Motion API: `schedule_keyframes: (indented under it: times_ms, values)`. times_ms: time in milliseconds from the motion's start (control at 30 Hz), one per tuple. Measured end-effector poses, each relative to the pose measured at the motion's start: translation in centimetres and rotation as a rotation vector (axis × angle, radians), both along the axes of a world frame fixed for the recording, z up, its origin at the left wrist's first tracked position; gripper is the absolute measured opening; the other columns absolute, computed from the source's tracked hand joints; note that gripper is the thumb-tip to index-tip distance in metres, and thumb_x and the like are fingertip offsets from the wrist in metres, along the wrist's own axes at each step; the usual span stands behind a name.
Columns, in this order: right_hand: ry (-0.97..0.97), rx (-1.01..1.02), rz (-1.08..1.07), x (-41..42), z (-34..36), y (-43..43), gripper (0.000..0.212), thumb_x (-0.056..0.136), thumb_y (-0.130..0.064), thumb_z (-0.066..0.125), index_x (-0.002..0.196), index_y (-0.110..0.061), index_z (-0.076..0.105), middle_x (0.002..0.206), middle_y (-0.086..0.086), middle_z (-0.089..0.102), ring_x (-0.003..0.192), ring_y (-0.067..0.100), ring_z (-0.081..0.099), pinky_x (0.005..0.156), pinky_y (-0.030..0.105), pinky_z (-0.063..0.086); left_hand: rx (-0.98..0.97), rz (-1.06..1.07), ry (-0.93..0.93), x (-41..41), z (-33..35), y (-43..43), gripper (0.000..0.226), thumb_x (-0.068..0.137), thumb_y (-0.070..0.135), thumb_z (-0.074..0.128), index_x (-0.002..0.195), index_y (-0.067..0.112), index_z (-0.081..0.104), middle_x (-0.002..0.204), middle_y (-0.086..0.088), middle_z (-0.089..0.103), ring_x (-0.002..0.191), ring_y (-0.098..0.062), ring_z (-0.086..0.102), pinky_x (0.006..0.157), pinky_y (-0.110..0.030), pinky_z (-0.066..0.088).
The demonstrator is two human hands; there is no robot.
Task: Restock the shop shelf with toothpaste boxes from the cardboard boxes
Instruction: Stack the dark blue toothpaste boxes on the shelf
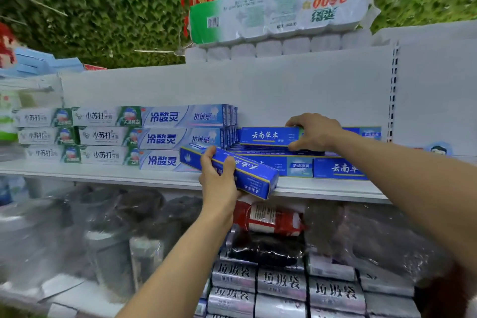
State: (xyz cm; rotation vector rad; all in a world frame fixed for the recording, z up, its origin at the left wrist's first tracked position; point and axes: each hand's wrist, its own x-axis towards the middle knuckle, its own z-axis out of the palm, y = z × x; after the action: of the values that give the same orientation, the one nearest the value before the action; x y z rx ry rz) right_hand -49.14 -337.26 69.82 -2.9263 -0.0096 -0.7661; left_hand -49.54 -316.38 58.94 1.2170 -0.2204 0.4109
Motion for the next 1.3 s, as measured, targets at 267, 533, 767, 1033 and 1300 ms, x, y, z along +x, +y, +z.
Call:
schedule_keyframes:
  times_ms: [267,533,767,1033,1300]
  values:
    - [0.09,0.0,0.085,5.9,-1.0,-1.4,0.058,0.09,-0.006,0.048,0.142,-0.03,0.043,0.141,0.007,0.046,0.126,0.03,0.044,0.103,0.039,0.042,-0.074,0.018,-0.011,0.5,0.8,-1.8,0.05,0.095,0.025,0.058,0.135,0.046,0.036,0.136,0.001,0.04,0.099,-0.022,0.064,0.081,-0.052,0.057]
    - [-0.125,-0.09,0.155,5.4,-1.4,-1.3,0.053,0.096,-0.024,0.052,0.146,-0.027,0.037,0.157,0.004,0.022,0.143,0.025,0.017,0.114,0.046,0.024,-0.203,-0.059,-0.032,-0.2,0.9,-1.8,0.083,0.092,0.009,0.06,0.148,0.048,0.012,0.142,0.005,0.048,0.116,-0.027,0.06,0.09,-0.054,0.053]
    - [-0.142,0.436,0.621,-0.2,-0.7,2.0,0.041,0.098,-0.026,0.048,0.139,-0.022,0.045,0.118,-0.003,0.053,0.094,0.022,0.058,0.077,0.035,0.055,0.014,-0.064,-0.117,-2.0,1.5,-2.0,0.05,0.09,0.001,0.056,0.133,0.022,0.042,0.107,-0.009,0.067,0.082,-0.019,0.062,0.074,-0.037,0.051]
    - [0.037,1.037,0.627,-3.7,-0.6,1.3,0.018,0.098,-0.016,0.048,0.111,-0.013,0.06,0.1,0.009,0.063,0.069,0.024,0.063,0.052,0.03,0.057,0.214,-0.364,-0.123,-3.3,3.2,-4.4,0.05,0.08,0.014,0.061,0.128,0.029,0.059,0.098,-0.024,0.067,0.081,-0.033,0.062,0.077,-0.046,0.052]
    - [-0.355,1.424,0.429,-5.1,-0.1,-5.3,0.012,0.089,0.001,0.056,0.099,-0.004,0.051,0.078,0.014,0.057,0.062,0.026,0.06,0.049,0.034,0.058,0.235,-0.587,0.064,-3.6,4.4,-5.1,0.032,0.092,0.044,0.052,0.101,0.021,0.072,0.09,-0.009,0.072,0.07,-0.021,0.072,0.046,-0.026,0.051]
